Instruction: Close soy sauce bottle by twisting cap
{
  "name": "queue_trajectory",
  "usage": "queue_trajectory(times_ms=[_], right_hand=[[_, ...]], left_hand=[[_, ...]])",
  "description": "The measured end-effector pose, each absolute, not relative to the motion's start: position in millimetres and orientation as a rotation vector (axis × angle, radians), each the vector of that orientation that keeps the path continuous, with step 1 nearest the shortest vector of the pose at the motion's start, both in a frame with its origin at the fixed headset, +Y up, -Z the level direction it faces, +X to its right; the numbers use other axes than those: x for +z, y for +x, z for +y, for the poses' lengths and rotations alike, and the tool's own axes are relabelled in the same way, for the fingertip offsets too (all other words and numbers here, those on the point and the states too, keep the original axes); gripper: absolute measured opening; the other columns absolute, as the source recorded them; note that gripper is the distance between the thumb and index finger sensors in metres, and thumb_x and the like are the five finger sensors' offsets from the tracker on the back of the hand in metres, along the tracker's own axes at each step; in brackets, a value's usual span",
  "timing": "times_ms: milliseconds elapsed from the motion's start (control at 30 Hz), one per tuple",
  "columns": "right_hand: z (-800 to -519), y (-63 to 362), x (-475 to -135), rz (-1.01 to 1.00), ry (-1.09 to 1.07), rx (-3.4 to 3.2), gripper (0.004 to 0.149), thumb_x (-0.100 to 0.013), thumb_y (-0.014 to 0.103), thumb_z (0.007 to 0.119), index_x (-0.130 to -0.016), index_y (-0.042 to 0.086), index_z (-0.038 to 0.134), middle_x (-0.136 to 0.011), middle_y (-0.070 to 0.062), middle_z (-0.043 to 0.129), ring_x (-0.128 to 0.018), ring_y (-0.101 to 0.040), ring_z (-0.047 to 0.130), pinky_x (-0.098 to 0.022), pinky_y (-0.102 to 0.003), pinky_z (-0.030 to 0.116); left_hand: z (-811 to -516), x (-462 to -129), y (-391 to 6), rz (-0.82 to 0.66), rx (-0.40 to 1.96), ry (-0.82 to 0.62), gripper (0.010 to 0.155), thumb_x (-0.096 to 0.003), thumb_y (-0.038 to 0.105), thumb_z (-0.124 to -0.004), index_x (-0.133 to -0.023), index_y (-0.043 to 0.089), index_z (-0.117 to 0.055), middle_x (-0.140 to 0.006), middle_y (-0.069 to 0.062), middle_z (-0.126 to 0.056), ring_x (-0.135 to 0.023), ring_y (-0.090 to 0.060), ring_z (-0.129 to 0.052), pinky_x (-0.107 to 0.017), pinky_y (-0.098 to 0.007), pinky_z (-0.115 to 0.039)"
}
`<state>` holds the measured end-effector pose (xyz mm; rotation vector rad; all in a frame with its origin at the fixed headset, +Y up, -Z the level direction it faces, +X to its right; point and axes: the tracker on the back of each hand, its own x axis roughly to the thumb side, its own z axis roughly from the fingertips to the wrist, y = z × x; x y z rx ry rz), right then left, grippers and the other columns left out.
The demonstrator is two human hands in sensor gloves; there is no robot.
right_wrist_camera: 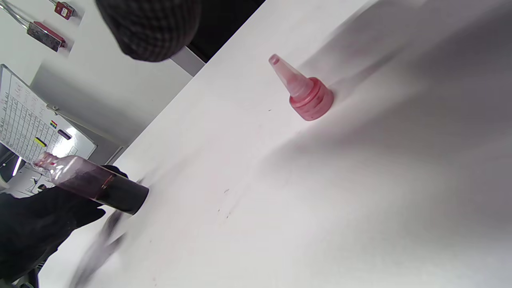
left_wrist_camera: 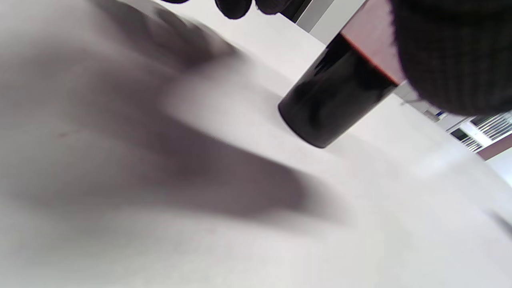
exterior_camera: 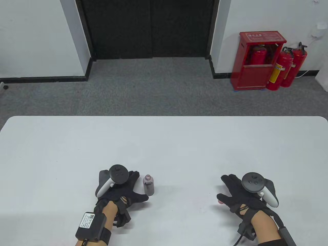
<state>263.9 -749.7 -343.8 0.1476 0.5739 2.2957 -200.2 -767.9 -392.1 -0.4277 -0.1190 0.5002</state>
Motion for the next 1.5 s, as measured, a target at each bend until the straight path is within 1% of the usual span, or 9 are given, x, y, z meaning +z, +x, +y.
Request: queue_trajectory(times_ms=[200,367,500,700,1333,1433,1500], right_hand=[[-751.5,262.6,-343.3,0.594,0.144,2.298,0.089,-0.044,0.053,0.073,-0.111,0.025,0.022,-0.119,-0.017,0.005,-0.106,-0.05,0.006,-0.066,-0.077,0.025],[-752.5,260.3,-342.8,0.606,0.146,2.293,0.089,-0.044,0.053,0.072,-0.111,0.025,0.022,-0.118,-0.016,-0.002,-0.105,-0.05,0.003,-0.066,-0.077,0.024],[-753.3,257.4,-343.0,0.611,0.152,2.295,0.088,-0.044,0.053,0.072,-0.111,0.025,0.022,-0.117,-0.016,-0.003,-0.105,-0.05,0.003,-0.066,-0.077,0.024],[-752.4,256.2,-340.9,0.612,0.158,2.302,0.089,-0.044,0.053,0.072,-0.111,0.025,0.022,-0.118,-0.016,-0.002,-0.105,-0.05,0.004,-0.066,-0.077,0.025],[-752.7,257.0,-339.0,0.608,0.171,2.277,0.088,-0.044,0.053,0.072,-0.111,0.024,0.023,-0.119,-0.017,0.002,-0.106,-0.05,0.006,-0.066,-0.077,0.026],[-752.6,257.2,-338.8,0.609,0.17,2.272,0.088,-0.044,0.053,0.072,-0.111,0.024,0.023,-0.119,-0.017,0.003,-0.106,-0.05,0.006,-0.066,-0.077,0.026],[-752.4,257.2,-338.3,0.612,0.168,2.27,0.088,-0.044,0.053,0.072,-0.111,0.024,0.023,-0.119,-0.017,0.003,-0.106,-0.051,0.006,-0.066,-0.077,0.026]], left_hand=[[-765.7,-391.6,-200.0,-0.128,0.477,-0.418,0.116,-0.0231,0.07,-0.092,-0.115,0.028,-0.036,-0.126,0.001,-0.035,-0.115,-0.047,-0.034,-0.072,-0.071,-0.029],[-765.0,-391.6,-200.6,-0.129,0.483,-0.413,0.115,-0.0234,0.07,-0.092,-0.115,0.028,-0.036,-0.126,0.001,-0.035,-0.115,-0.046,-0.034,-0.071,-0.071,-0.029],[-764.1,-391.2,-200.5,-0.128,0.487,-0.418,0.115,-0.0235,0.07,-0.092,-0.115,0.028,-0.035,-0.126,0.001,-0.035,-0.115,-0.047,-0.034,-0.072,-0.071,-0.029],[-764.6,-391.8,-203.9,-0.127,0.573,-0.441,0.115,-0.0241,0.07,-0.091,-0.115,0.028,-0.035,-0.126,0.0,-0.035,-0.115,-0.047,-0.034,-0.071,-0.071,-0.029],[-767.0,-392.9,-206.9,-0.112,0.558,-0.434,0.114,-0.0244,0.071,-0.09,-0.115,0.028,-0.035,-0.126,0.0,-0.036,-0.115,-0.047,-0.036,-0.071,-0.071,-0.03],[-766.5,-393.1,-206.5,-0.118,0.595,-0.429,0.114,-0.0248,0.071,-0.09,-0.115,0.028,-0.035,-0.126,0.001,-0.036,-0.115,-0.047,-0.036,-0.071,-0.071,-0.03],[-766.1,-393.2,-204.5,-0.119,0.647,-0.401,0.113,-0.0247,0.07,-0.091,-0.115,0.029,-0.036,-0.126,0.002,-0.038,-0.116,-0.046,-0.037,-0.072,-0.071,-0.03]])
